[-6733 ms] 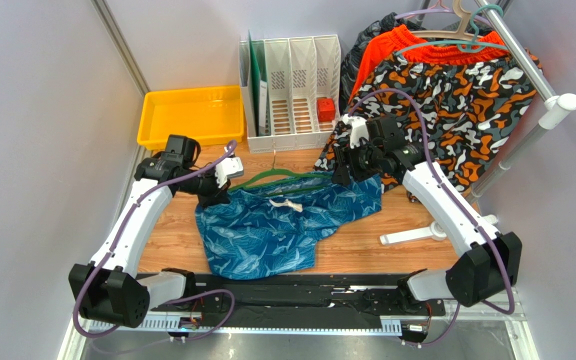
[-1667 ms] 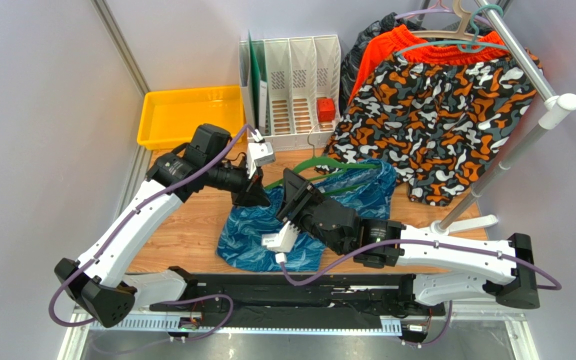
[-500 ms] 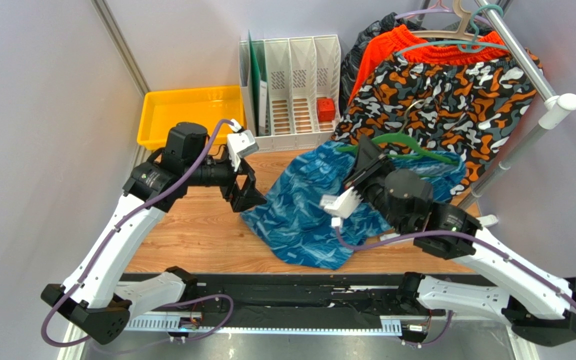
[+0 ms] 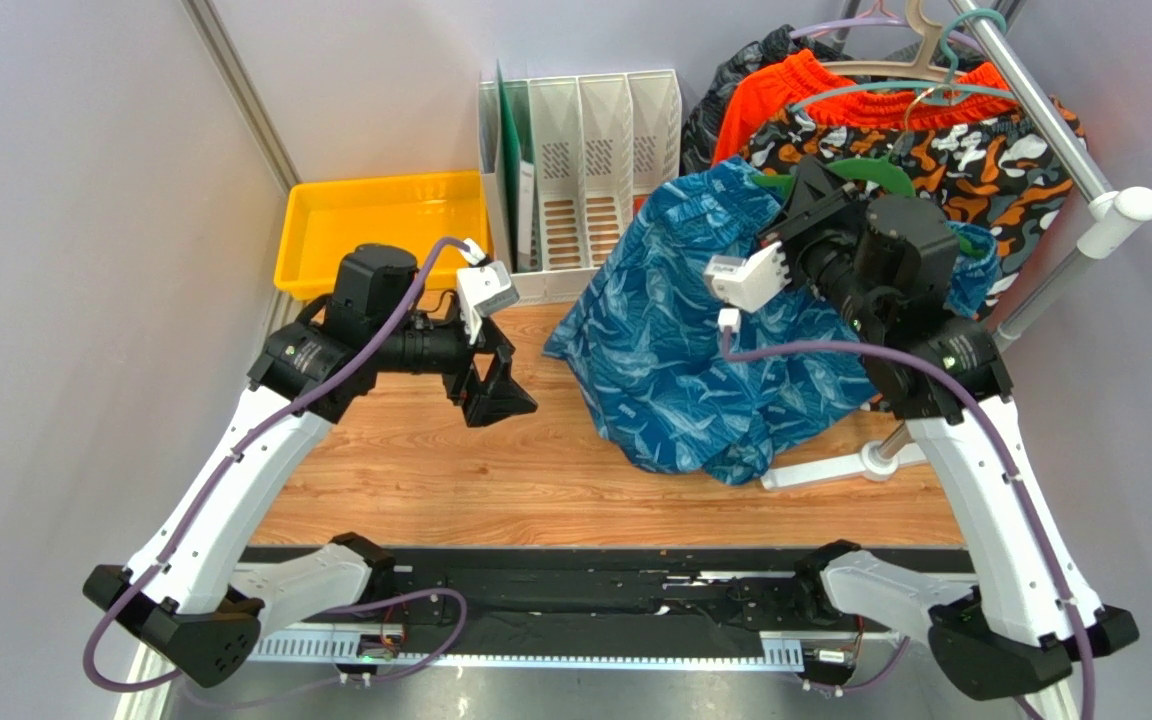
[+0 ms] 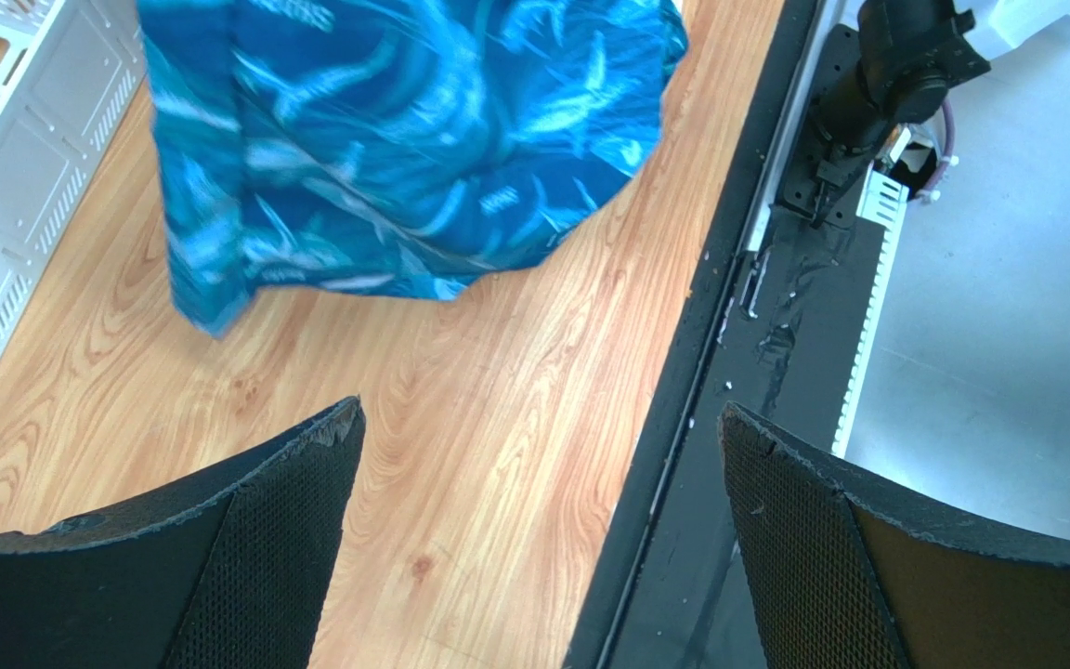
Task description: Place the shorts on the hanger
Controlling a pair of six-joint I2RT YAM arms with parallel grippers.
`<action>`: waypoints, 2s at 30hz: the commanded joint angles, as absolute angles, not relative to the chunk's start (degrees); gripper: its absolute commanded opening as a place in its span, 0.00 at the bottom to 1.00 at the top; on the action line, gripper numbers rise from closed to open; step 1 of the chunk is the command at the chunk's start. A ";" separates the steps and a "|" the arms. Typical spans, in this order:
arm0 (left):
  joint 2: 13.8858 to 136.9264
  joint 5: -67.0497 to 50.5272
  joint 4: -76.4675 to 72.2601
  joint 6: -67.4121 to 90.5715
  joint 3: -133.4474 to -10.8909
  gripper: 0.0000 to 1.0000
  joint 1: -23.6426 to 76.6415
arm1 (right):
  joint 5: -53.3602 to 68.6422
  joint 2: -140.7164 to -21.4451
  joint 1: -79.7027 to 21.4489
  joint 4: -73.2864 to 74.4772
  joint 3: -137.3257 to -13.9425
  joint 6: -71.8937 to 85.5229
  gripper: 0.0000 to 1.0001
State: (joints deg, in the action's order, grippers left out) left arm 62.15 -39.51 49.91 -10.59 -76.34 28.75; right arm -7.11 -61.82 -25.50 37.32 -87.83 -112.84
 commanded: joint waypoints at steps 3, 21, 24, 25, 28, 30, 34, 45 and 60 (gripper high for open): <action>60.56 -40.78 50.36 -10.81 -75.15 0.99 28.65 | 8.16 -65.21 -13.91 33.57 -94.39 -127.00 0.00; 62.05 -40.26 51.33 -12.13 -75.32 0.99 28.65 | 22.57 -72.69 3.15 34.45 -104.77 -129.90 0.00; 62.23 -39.46 51.59 -12.48 -75.67 0.99 28.65 | 24.78 -72.51 5.62 36.03 -103.80 -131.39 0.00; 62.23 -39.38 51.68 -12.48 -75.76 0.99 28.65 | 24.96 -72.42 6.06 35.95 -103.45 -131.66 0.00; 62.31 -39.29 51.94 -12.83 -75.76 0.99 28.65 | 26.01 -71.90 7.29 36.04 -101.78 -132.36 0.00; 62.31 -39.03 52.12 -13.10 -75.76 0.99 28.65 | 26.36 -71.28 8.08 36.03 -99.42 -132.89 0.00; 62.49 -38.58 52.38 -13.36 -75.59 0.99 28.65 | 27.16 -68.91 8.79 35.16 -94.14 -134.12 0.00; 63.81 -37.79 52.30 -12.57 -76.29 0.99 28.56 | 29.09 -62.50 8.79 31.73 -82.45 -136.76 0.62; 65.91 -39.37 51.94 -11.34 -78.39 0.99 27.43 | 36.99 -50.73 8.09 36.03 -80.24 -130.97 0.83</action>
